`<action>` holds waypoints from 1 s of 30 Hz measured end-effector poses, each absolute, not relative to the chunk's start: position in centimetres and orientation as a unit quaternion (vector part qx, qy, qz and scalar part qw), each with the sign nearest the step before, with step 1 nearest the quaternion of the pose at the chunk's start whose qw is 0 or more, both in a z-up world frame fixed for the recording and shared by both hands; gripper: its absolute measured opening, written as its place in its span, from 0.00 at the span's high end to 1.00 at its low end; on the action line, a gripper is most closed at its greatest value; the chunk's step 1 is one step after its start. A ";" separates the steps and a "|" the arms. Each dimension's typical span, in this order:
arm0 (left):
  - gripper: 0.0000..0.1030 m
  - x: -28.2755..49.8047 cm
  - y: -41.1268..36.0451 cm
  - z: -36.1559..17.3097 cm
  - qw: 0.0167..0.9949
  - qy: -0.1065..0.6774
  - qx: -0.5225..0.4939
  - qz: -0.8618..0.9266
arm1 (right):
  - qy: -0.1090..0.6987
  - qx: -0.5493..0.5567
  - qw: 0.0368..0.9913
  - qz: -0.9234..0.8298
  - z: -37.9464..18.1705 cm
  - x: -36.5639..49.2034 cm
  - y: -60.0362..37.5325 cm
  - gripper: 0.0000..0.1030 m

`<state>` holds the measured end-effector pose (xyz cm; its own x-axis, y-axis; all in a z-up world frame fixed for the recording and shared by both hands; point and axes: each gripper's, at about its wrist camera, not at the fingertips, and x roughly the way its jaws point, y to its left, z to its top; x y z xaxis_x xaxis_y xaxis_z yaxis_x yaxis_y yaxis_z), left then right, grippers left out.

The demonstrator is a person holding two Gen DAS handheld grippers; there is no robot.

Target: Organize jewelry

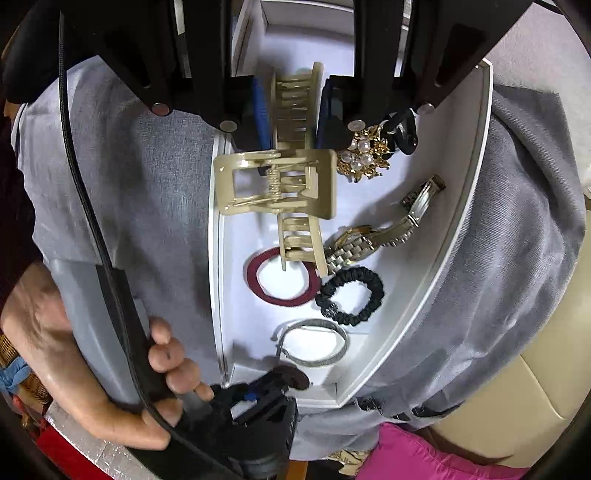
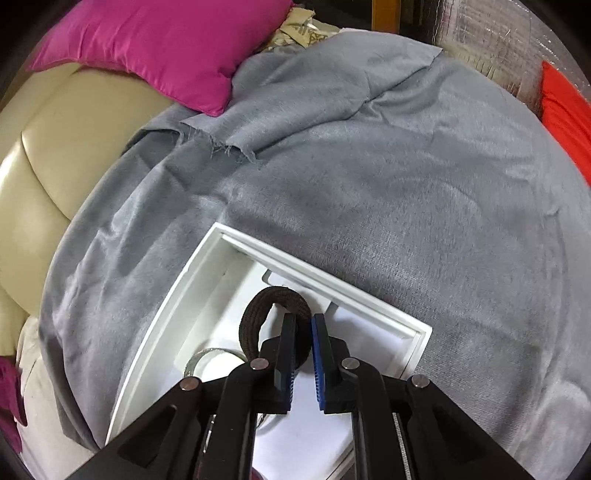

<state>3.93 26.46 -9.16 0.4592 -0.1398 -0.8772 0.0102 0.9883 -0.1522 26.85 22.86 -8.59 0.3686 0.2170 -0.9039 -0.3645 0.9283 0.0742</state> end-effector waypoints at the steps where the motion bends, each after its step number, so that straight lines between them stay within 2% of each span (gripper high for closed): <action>1: 0.76 4.0 26.5 -9.2 0.852 0.519 -0.064 -0.044 | 0.533 -0.074 0.825 0.173 -8.5 26.8 22.9 0.89; 5: 0.69 4.1 27.1 -9.3 0.848 0.523 -0.080 -0.038 | 0.550 -0.067 0.812 0.181 -8.5 26.8 22.6 0.83; 6: 0.61 4.1 27.3 -9.1 0.848 0.522 -0.083 -0.035 | 0.550 -0.064 0.813 0.182 -8.3 26.7 22.4 0.78; 9: 0.45 3.2 28.0 -8.1 0.856 0.509 -0.087 -0.022 | 0.536 -0.047 0.821 0.190 -6.9 25.7 21.3 0.77; 12: 0.36 1.9 28.1 -5.9 0.872 0.482 -0.080 -0.009 | 0.503 -0.006 0.839 0.210 -4.2 24.1 19.3 0.77; 19: 0.29 -1.8 26.5 1.2 0.911 0.407 -0.050 0.041 | 0.450 0.023 0.865 0.221 2.0 17.6 12.9 0.76; 23: 0.22 -4.9 24.9 5.4 0.928 0.367 -0.035 0.059 | 0.429 0.027 0.872 0.233 5.4 12.3 9.6 0.74; 25: 0.19 -6.8 23.9 7.4 0.936 0.345 -0.022 0.072 | 0.417 0.029 0.875 0.243 6.9 9.3 8.0 0.67; 27: 0.16 -8.3 23.1 8.9 0.941 0.327 -0.010 0.085 | 0.400 0.028 0.881 0.253 8.4 6.2 6.7 0.46; 28: 0.16 -9.3 22.4 10.0 0.944 0.317 0.000 0.095 | 0.388 0.028 0.884 0.259 9.2 4.5 6.1 0.42; 30: 0.13 -10.8 21.4 11.7 0.947 0.300 0.018 0.110 | 0.367 0.025 0.890 0.270 10.5 1.3 5.1 0.40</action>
